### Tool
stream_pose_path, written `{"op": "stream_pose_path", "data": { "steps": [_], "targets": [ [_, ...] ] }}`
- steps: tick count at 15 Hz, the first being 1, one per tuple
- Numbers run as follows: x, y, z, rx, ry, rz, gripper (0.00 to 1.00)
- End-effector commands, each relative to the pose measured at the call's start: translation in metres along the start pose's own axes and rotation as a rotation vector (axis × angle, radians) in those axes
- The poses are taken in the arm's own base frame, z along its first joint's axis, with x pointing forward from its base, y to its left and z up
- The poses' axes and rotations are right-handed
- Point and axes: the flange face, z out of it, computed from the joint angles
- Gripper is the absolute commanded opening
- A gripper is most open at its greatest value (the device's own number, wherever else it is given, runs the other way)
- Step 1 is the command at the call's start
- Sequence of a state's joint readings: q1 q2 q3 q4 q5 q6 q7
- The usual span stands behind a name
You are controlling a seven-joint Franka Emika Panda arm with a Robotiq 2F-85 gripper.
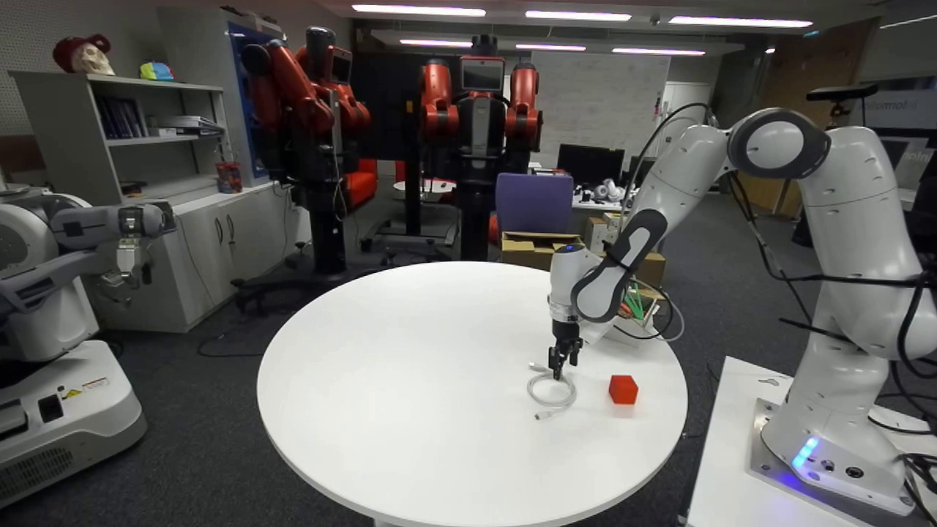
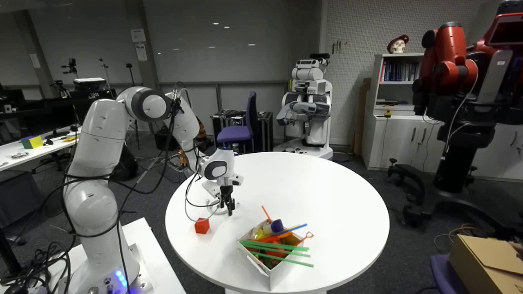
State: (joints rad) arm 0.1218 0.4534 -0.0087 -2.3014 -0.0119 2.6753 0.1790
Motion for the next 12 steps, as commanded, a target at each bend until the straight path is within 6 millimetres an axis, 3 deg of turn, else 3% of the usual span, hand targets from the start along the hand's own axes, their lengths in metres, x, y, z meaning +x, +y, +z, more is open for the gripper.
{"op": "stream_pose_path", "data": {
  "steps": [1,4,5,7,12],
  "targets": [
    [0.0059,-0.0025,0.0055,-0.033,0.036,0.007,0.86],
    [0.0058,-0.0043,0.0121,-0.048,0.041,0.006,0.85],
    [0.006,-0.0052,0.0132,-0.05,0.04,0.006,0.6],
    [0.0069,-0.0076,0.0116,-0.05,0.043,-0.001,0.53],
    [0.0114,-0.0082,0.0046,-0.054,0.062,-0.005,0.14]
  ]
}}
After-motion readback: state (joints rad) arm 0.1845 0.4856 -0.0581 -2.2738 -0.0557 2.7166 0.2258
